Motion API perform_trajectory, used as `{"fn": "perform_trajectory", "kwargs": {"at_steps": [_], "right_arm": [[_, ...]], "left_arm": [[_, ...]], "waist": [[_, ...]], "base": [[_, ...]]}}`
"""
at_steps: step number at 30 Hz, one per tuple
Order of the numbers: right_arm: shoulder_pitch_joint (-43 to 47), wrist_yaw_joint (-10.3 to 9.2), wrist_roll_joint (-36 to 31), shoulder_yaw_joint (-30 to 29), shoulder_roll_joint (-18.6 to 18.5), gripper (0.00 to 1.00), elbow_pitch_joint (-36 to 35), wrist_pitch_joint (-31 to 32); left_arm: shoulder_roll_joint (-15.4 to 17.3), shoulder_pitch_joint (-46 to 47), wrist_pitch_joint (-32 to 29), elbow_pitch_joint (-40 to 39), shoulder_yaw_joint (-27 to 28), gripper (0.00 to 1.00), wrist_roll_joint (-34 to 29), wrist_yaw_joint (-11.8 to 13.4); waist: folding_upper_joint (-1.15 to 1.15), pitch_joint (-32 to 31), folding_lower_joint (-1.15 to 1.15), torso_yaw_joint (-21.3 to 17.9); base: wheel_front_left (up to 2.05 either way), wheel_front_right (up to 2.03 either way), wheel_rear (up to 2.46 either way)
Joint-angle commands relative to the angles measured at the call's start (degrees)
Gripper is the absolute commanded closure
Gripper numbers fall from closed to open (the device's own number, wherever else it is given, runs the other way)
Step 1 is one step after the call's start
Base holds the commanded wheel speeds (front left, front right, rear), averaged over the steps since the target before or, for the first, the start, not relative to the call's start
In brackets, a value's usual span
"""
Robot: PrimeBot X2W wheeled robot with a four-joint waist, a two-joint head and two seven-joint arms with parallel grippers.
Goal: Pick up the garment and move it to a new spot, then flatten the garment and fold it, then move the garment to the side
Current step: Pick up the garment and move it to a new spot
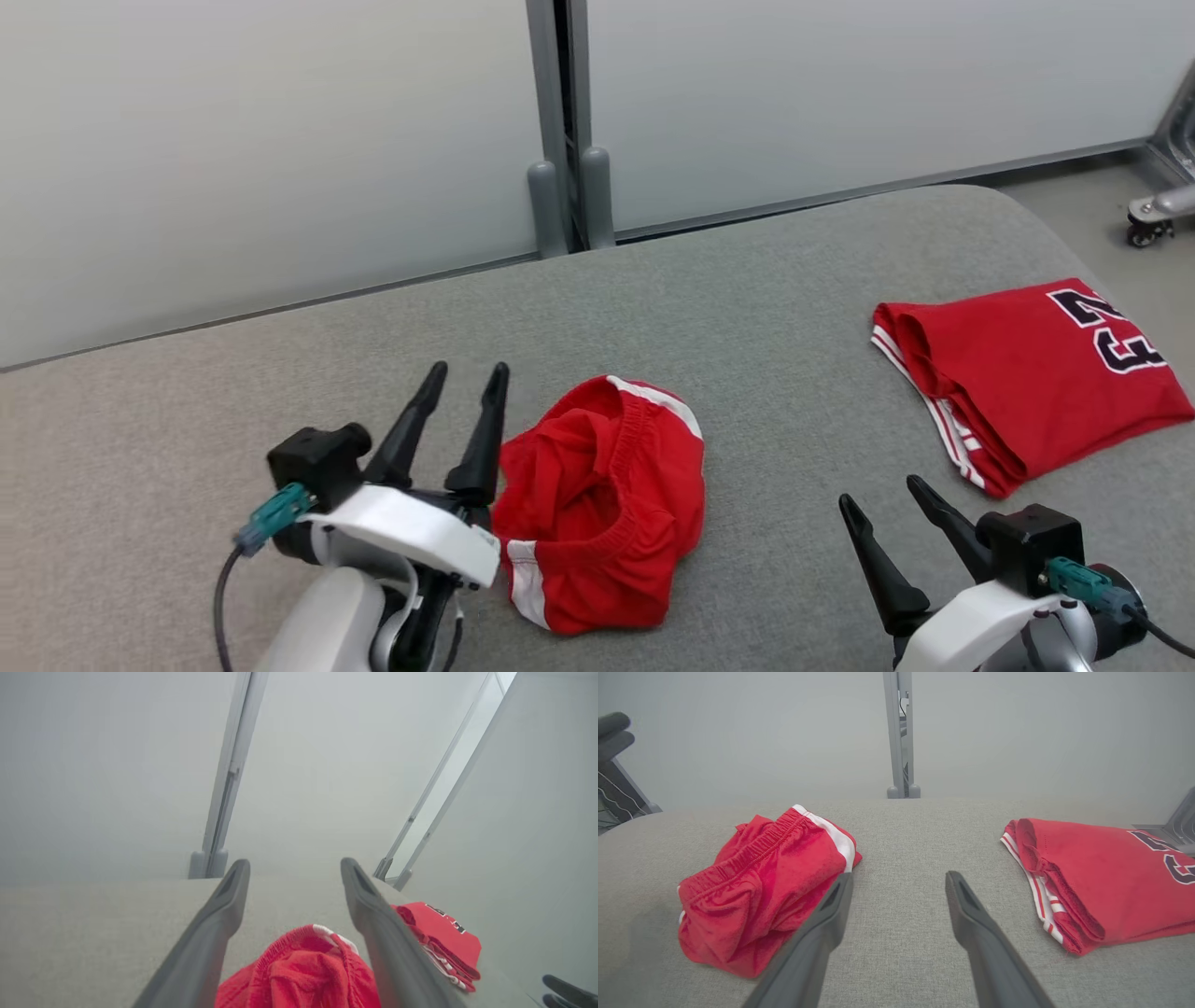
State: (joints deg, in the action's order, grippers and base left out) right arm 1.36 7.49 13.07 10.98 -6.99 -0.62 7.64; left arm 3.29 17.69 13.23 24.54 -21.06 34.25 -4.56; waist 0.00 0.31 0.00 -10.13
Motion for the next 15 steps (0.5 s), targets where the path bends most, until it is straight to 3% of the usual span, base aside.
{"fn": "perform_trajectory", "kwargs": {"at_steps": [1,5,8,15], "right_arm": [[0.7,0.01,-0.4,-0.3,-0.2,0.0,-0.1,0.1],[1.3,0.01,-0.2,-0.5,-0.3,0.0,-0.4,0.2],[1.6,0.01,-0.1,-0.7,-0.4,0.0,-0.6,0.4],[2.3,0.01,-0.1,-1.5,-0.1,0.0,-0.3,0.7]], "left_arm": [[1.0,-1.7,0.9,-1.7,1.4,0.0,0.0,0.0],[1.6,-7.1,1.9,-10.5,9.0,0.0,-0.4,0.7],[1.0,-12.8,1.9,-18.3,15.4,0.0,-2.3,-0.4],[1.9,-23.7,1.9,-25.2,22.0,0.0,-14.0,-2.4]], "waist": [[0.0,-1.5,0.0,2.3],[0.0,-2.6,0.0,5.3],[0.0,-3.2,0.0,7.5],[0.0,-4.0,0.0,10.6]], "base": [[0.0,0.0,0.0],[0.0,0.0,0.0],[0.0,0.0,0.0],[0.0,0.0,0.0]]}}
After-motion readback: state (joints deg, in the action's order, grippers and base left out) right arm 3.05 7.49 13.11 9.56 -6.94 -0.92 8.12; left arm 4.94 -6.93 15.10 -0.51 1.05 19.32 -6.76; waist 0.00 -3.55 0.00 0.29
